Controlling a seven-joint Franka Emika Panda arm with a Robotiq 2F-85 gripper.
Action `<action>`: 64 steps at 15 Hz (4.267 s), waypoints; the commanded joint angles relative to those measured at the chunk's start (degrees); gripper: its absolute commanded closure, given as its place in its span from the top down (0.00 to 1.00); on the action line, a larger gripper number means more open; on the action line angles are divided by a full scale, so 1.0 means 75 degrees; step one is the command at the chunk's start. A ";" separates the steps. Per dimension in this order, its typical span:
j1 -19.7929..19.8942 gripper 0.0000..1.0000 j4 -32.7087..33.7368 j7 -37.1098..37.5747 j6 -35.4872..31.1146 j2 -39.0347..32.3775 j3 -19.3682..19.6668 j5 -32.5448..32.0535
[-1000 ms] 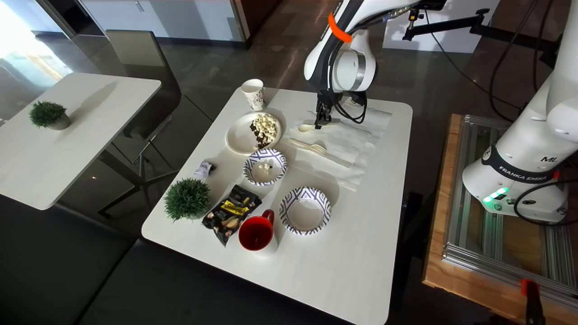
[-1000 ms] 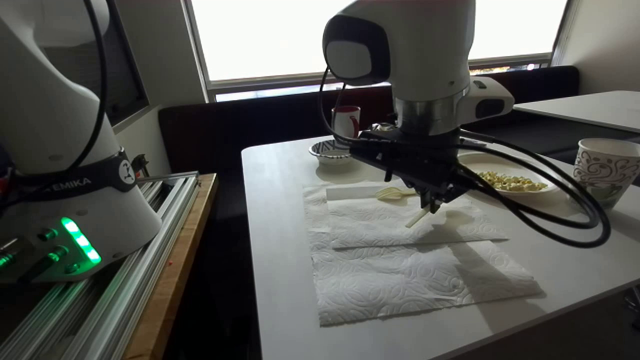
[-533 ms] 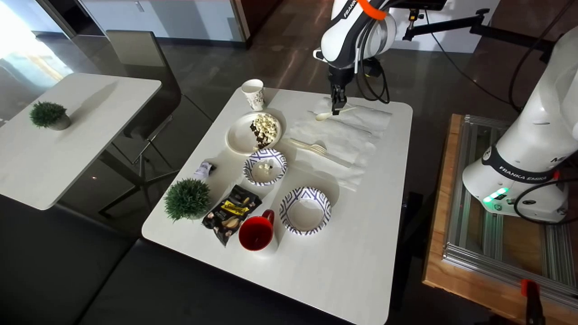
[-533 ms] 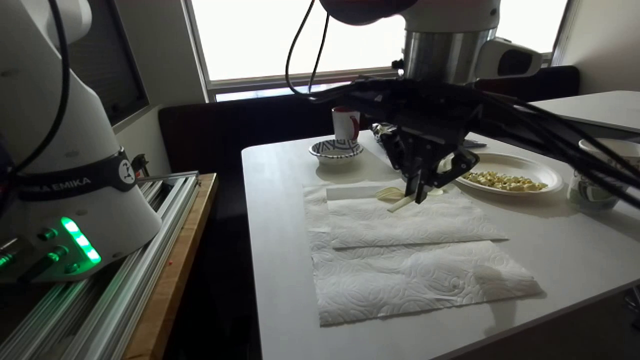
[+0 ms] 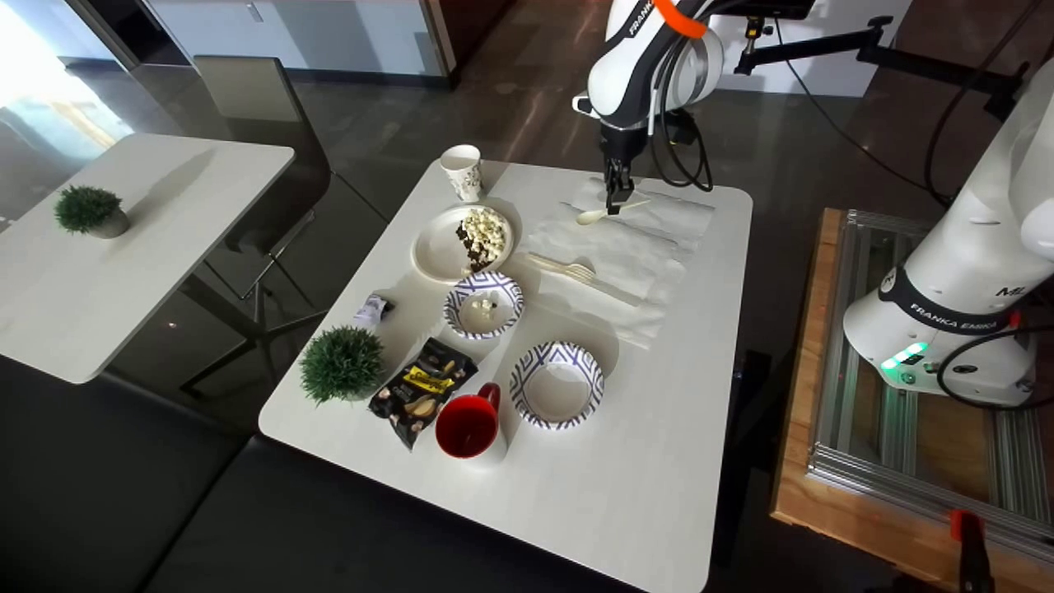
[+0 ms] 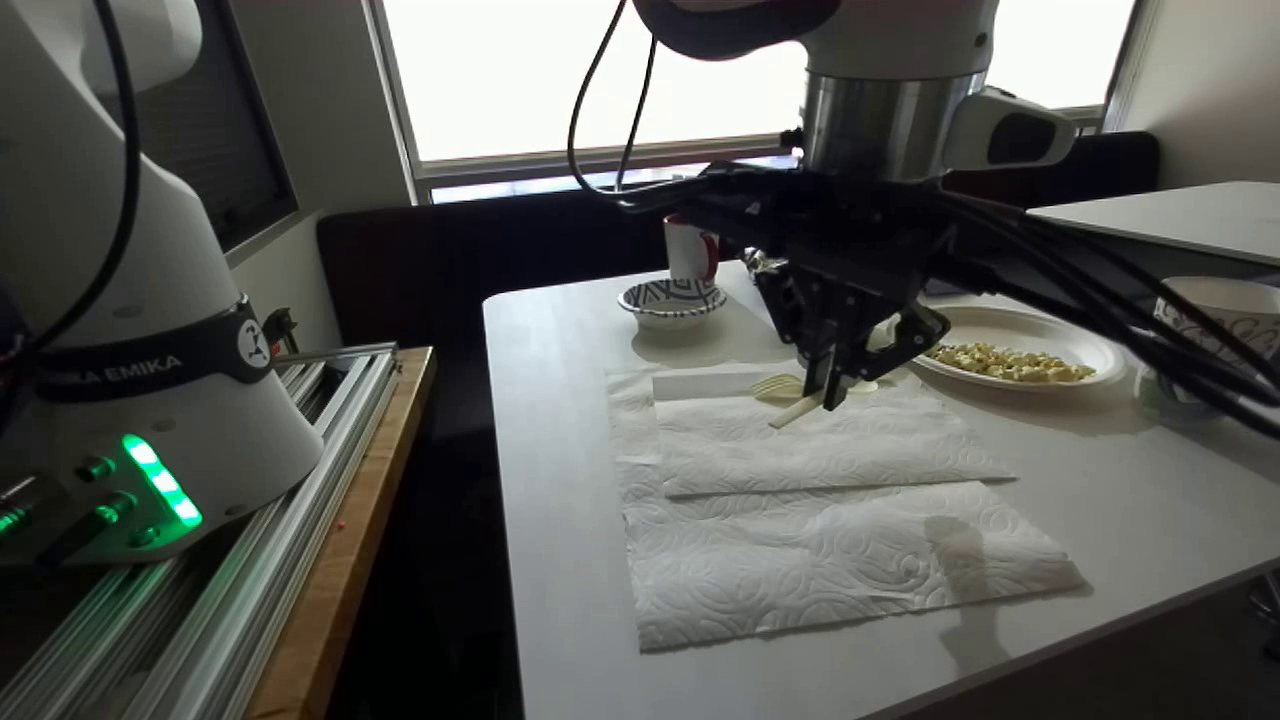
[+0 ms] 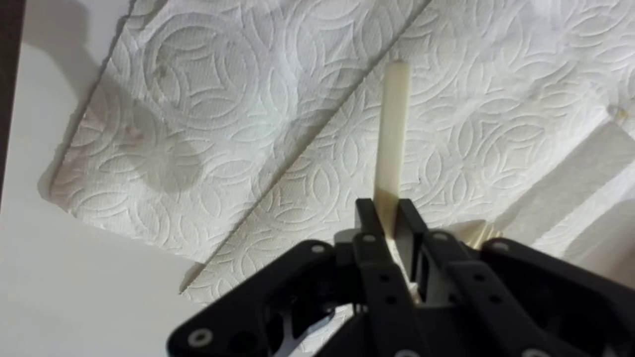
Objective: Use the white spoon to place some contents from the white plate into the black and white bowl on the left.
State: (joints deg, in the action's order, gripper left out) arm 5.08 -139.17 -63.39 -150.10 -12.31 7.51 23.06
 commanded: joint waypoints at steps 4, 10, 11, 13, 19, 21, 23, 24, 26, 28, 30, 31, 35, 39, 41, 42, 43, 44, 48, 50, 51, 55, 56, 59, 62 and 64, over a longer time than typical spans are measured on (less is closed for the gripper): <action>0.0121 0.03 0.1091 0.1627 0.1987 0.0321 -0.0216 -0.1937; -0.0115 0.03 0.2850 0.3554 0.4179 -0.0287 -0.0600 -0.2295; -0.0137 0.03 0.3123 0.3797 0.4376 -0.0470 -0.0663 -0.2289; -0.0146 0.03 0.3605 0.4210 0.4674 -0.0856 -0.0766 -0.2236; -0.0074 0.03 0.4790 0.5521 0.5374 -0.1962 -0.1002 -0.1928; -0.0060 0.03 0.5068 0.6011 0.5408 -0.2185 -0.1032 -0.1809; 0.0041 0.03 0.5224 0.6221 0.5296 -0.2290 -0.1083 -0.1595; -0.0031 0.13 0.4777 0.5988 0.5062 -0.2046 -0.1073 -0.1922; 0.0007 0.13 0.4943 0.6107 0.5063 -0.2151 -0.1082 -0.1833; 0.0025 0.13 0.4997 0.6138 0.5070 -0.2170 -0.1078 -0.1813; -0.0120 0.03 0.5113 0.6558 0.5254 -0.2211 -0.1030 -0.1955; -0.0200 0.03 0.5271 0.6882 0.5195 -0.2335 -0.1026 -0.1912; -0.0416 0.03 0.5751 0.7690 0.5399 -0.2658 -0.1036 -0.1942; -0.0656 0.03 0.6346 0.9038 0.5449 -0.3194 -0.0837 -0.2063; -0.0719 0.03 0.6623 0.9590 0.5466 -0.3450 -0.0763 -0.2113; -0.0734 0.03 0.6761 0.9808 0.5445 -0.3576 -0.0734 -0.2106; -0.0728 0.03 0.6876 0.9966 0.5424 -0.3668 -0.0725 -0.2069; -0.0739 0.03 0.6978 1.0134 0.5401 -0.3747 -0.0699 -0.2073; -0.0732 0.03 0.7449 1.0498 0.5474 -0.4074 -0.0651 -0.2086; -0.0741 0.03 0.7694 1.0628 0.5572 -0.4247 -0.0631 -0.2104; -0.0741 0.03 0.7806 1.0672 0.5609 -0.4326 -0.0627 -0.2101; -0.0732 0.03 0.8287 1.0775 0.5864 -0.4653 -0.0619 -0.2084; -0.0738 0.03 0.8385 1.0815 0.5876 -0.4725 -0.0607 -0.2092; -0.0747 0.03 0.8630 1.0892 0.5939 -0.4887 -0.0576 -0.2123; -0.0754 0.03 0.8850 1.0897 0.5938 -0.5035 -0.0556 -0.2145; -0.0762 0.03 0.8951 1.0849 0.5918 -0.5104 -0.0560 -0.2165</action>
State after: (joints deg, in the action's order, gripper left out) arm 0.08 -76.04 16.79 -107.59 -48.25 2.77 8.31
